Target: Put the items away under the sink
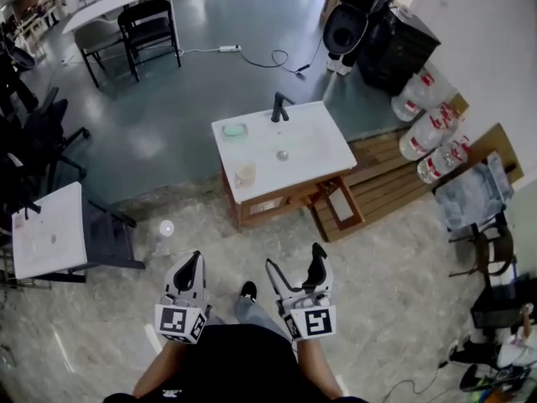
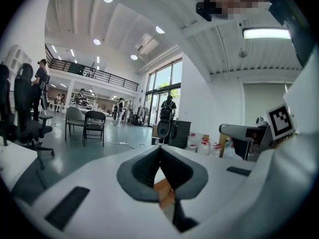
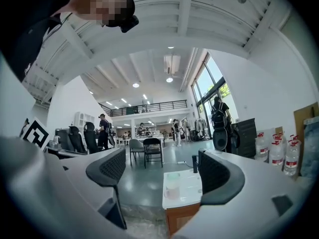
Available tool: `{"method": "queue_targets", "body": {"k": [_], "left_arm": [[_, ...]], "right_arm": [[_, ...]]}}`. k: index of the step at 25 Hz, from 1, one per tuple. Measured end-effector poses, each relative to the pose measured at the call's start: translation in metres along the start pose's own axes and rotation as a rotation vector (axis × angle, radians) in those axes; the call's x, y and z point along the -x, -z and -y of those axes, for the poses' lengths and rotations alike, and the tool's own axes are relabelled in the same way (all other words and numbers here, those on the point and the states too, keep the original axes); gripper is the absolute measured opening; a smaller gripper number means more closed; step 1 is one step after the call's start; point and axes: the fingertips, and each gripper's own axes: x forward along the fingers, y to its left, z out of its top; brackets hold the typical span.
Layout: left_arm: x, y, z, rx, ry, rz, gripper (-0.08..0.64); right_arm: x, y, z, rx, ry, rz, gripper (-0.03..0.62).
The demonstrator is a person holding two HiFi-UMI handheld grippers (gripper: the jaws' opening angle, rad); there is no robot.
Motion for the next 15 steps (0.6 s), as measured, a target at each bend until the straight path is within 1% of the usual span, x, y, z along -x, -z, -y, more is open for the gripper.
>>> {"method": "queue_targets", "body": {"k": [3,6,9,11,13,15], "left_arm": [[-0.016,0.001,-0.005,-0.022,-0.018,-0.04,0.005],[-0.03,0.004,-0.015,-0.027,-0.024,-0.068,0.005],[-0.046,0.016,-0.027,-0.024,-0.027,-0.088,0.005],[-0.06,0.028,-0.036,-0.019,-0.017,-0.104,0.005],[-0.073,0.04,-0.044,-0.014,0.009,-0.113,0.005],[-0.087,0.054,-0.053,-0.028,0.039,-0.125,0.005]], "right_arm": [[-0.02,0.008,0.005,-0.029,-0.01,-0.022,0.448],[-0.033,0.018,0.006,-0.046,-0.016,-0.051,0.448],[-0.046,0.039,0.007,-0.062,-0.013,-0.086,0.448],[-0.058,0.059,0.005,-0.072,-0.018,-0.114,0.448],[-0.073,0.08,0.001,-0.075,-0.029,-0.145,0.447],[-0.091,0.102,-0.003,-0.079,-0.041,-0.178,0.446]]}}
